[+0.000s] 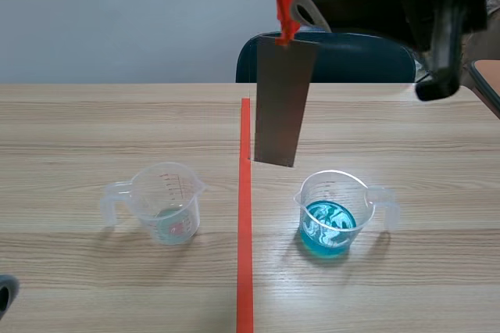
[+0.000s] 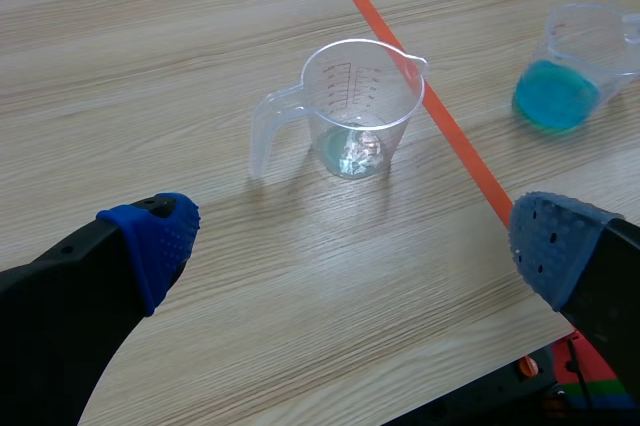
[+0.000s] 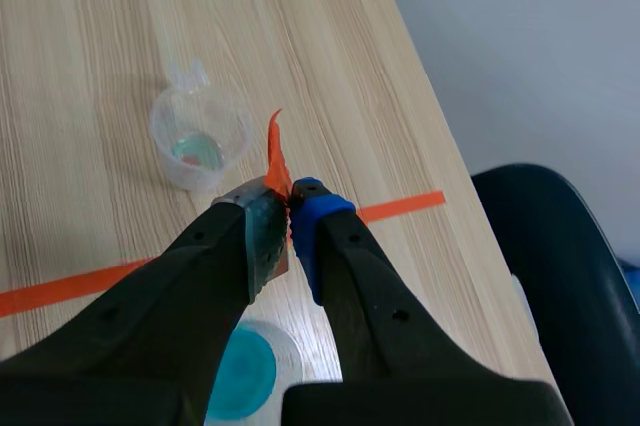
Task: Do the redox reaction experiment
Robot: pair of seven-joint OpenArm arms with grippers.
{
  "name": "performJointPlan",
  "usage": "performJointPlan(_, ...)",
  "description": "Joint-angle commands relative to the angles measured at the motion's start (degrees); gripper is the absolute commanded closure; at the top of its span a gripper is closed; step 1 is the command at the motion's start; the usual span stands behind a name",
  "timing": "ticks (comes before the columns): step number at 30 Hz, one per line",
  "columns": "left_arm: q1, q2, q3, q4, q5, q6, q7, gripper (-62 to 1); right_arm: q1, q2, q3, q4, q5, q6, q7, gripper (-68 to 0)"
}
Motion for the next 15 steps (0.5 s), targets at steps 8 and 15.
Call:
performJointPlan(8,0.2,0.2,0.0,1.0,-0.2,-0.1,-0.8,-62.3,-11.1,2.0,12.5,0.0,-0.3,2.0,0.7,-0.8)
performJointPlan(15,0.2,0.2,0.0,1.0,-0.2,-0.1,-0.7,-62.3,-18.8,2.0,20.2,0.0,-0.3,4.1,0.7,-0.8)
